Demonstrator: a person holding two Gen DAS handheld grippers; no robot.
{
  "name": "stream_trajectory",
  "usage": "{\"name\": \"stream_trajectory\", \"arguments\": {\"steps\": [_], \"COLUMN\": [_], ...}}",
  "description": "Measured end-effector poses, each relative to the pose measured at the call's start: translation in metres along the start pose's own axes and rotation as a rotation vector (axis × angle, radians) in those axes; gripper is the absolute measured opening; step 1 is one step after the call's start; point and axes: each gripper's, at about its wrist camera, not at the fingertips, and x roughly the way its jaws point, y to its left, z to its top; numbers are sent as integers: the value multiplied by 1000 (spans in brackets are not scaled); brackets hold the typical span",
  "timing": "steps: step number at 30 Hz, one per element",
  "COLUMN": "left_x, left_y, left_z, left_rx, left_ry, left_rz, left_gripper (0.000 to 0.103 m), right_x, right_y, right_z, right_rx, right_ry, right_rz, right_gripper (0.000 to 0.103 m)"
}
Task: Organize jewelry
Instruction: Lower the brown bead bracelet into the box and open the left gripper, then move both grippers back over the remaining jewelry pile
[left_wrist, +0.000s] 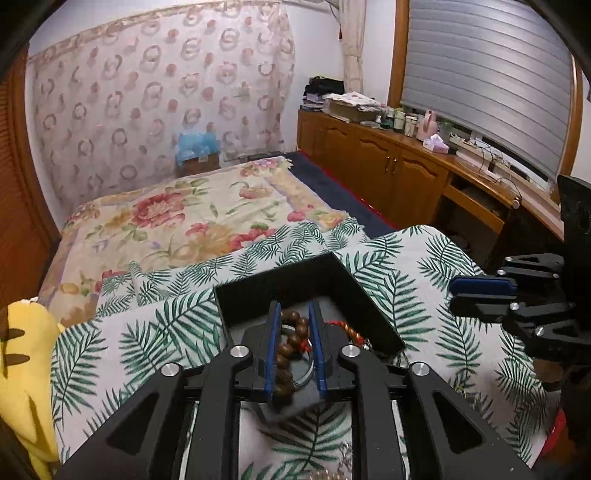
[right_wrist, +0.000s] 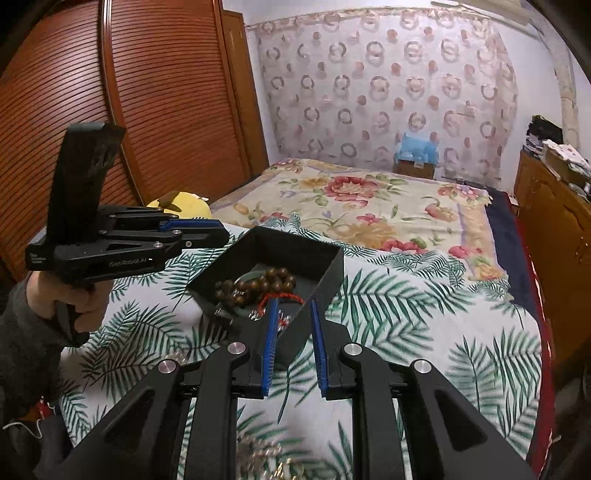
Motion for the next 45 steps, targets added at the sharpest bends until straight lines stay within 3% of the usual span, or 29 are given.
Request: {"name": "stream_trajectory", "arguments": {"steps": [4,6,8,18,24,37,45], "left_x": [-17,-24,-30,-51,-58,-62,-48], "left_y": [-4,-7,-10,-21,-28,-43,-67], "left_z": [-22,-34,-46,-97,-117,-133,-123], "left_rx": [-10,-20,-30,-63,-69,-70,-7], "left_ry": [-13,-13,-10,15,26,41,59], "left_rz": [-6,-11,-18,-42,-45,-82,-111], "left_gripper": [29,32,32,34,34,34,34], "right_x": [-21,-29,-35,-47,-35,-21,2], "right_y": [8,13,19,41,42,33,28], "right_z": [-19,-28,-35,-63,-81,-103,-115], "right_rx": [13,11,7,-16,-26,-15,-4], "right_ry": [-4,1,6,29,99,168,233], "right_rz": [0,1,-1,-12,-40,-72,-93], "right_gripper": [20,27,33,45,45,42,27]}}
